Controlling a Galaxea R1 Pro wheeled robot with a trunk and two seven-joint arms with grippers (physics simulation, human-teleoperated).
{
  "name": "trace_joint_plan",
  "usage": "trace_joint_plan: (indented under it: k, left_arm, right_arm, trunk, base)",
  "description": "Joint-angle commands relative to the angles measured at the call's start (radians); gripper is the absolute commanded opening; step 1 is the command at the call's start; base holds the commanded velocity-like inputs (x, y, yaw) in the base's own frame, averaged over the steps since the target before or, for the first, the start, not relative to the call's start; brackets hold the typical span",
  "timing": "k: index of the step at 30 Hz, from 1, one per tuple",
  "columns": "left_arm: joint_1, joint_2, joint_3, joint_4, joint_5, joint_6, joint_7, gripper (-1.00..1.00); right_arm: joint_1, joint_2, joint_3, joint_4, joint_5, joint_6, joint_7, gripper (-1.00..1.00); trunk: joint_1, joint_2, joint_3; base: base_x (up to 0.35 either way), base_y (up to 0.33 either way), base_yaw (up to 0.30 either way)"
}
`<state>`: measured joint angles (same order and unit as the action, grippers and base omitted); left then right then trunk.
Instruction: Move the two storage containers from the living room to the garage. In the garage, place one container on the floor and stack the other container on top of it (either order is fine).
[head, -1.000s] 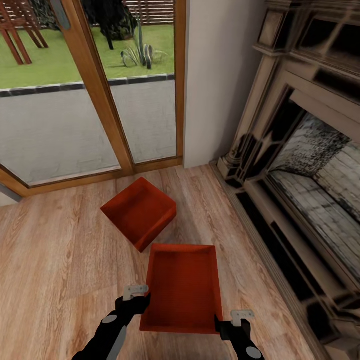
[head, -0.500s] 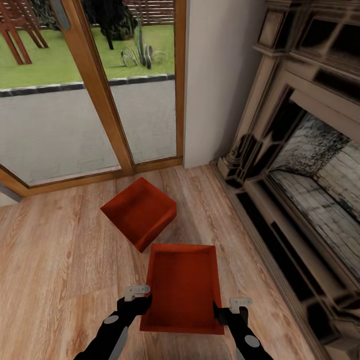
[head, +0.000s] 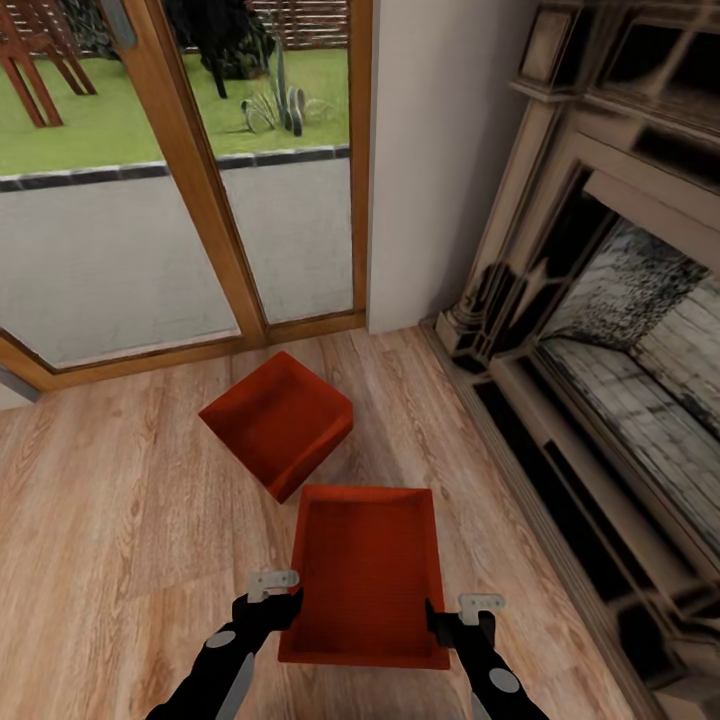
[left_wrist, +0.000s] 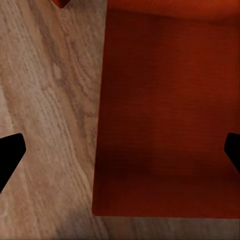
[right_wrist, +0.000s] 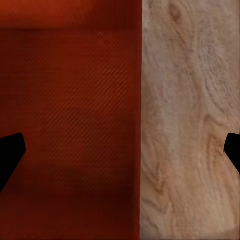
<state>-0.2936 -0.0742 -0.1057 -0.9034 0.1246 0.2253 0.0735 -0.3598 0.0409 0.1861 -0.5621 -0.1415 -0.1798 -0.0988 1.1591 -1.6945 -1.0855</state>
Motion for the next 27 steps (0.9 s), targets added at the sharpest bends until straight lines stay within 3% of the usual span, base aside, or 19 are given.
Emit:
trace_joint_plan:
  k: [1, 9, 13, 21, 27]
  left_arm:
    - [0.000, 0.000, -0.003, -0.002, 0.010, 0.005, 0.008, 1.00]
    - [-0.001, -0.004, -0.003, -0.002, 0.012, 0.005, 0.008, 1.00]
    - [0.000, -0.005, -0.003, -0.002, 0.012, 0.005, 0.008, 1.00]
    - [-0.001, 0.003, 0.003, 0.001, 0.011, 0.005, 0.007, 1.00]
    - [-0.001, -0.001, -0.001, 0.097, 0.012, 0.003, 0.008, 1.00]
  right_arm:
    - [-0.001, -0.001, 0.008, 0.002, -0.012, -0.004, -0.006, 1.00]
    - [-0.003, -0.001, 0.007, 0.056, -0.012, 0.016, -0.011, 1.00]
    - [-0.013, -0.001, 0.007, 0.060, -0.011, 0.058, -0.012, 1.00]
    - [-0.017, -0.001, 0.007, 0.052, 0.001, 0.058, -0.004, 1.00]
    - [-0.017, -0.001, 0.007, 0.036, 0.002, 0.057, -0.003, 1.00]
  trunk:
    - [0.004, -0.008, -0.004]
    - [0.004, -0.008, -0.004]
    - [0.004, -0.008, -0.004]
    - [0.004, -0.008, -0.004]
    - [0.004, -0.008, -0.004]
  base:
    - [0.000, 0.000, 0.000]
    - [0.000, 0.000, 0.000]
    - [0.000, 0.000, 0.000]
    - [0.000, 0.000, 0.000]
    - [0.000, 0.000, 0.000]
